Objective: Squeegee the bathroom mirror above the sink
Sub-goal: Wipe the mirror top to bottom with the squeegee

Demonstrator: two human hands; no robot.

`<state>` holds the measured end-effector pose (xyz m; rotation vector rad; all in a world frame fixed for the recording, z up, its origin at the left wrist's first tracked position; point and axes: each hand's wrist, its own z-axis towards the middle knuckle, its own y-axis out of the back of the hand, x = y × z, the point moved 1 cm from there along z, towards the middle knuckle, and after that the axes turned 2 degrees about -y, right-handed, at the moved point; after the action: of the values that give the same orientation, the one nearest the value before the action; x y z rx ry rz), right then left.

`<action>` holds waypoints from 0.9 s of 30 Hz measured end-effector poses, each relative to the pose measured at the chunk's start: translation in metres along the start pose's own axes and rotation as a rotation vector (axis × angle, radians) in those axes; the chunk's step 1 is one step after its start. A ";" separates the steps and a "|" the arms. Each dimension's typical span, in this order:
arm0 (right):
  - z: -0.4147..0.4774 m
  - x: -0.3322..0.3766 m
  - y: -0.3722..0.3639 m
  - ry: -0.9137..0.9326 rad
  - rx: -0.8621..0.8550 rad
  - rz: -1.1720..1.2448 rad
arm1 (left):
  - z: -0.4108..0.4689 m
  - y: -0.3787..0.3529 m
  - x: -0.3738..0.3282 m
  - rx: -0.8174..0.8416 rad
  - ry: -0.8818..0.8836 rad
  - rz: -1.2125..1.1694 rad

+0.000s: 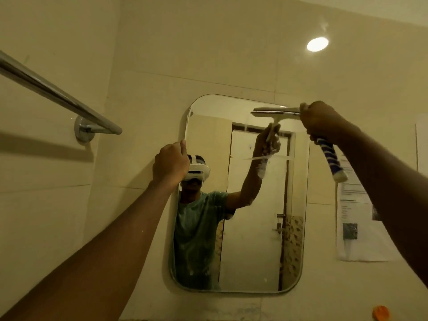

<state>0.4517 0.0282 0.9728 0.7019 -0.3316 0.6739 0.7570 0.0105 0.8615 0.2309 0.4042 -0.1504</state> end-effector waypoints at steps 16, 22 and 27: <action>-0.056 -0.027 -0.040 -0.032 0.096 -0.044 | -0.008 0.001 -0.004 -0.050 0.003 -0.022; 0.006 0.009 0.003 -0.040 0.022 0.019 | -0.007 -0.006 0.001 -0.093 -0.011 -0.015; -0.016 -0.007 -0.029 -0.059 0.020 -0.006 | -0.006 -0.008 0.002 -0.116 -0.014 0.009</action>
<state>0.4674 0.0195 0.9438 0.7431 -0.3773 0.6524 0.7546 0.0038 0.8534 0.1174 0.3962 -0.1197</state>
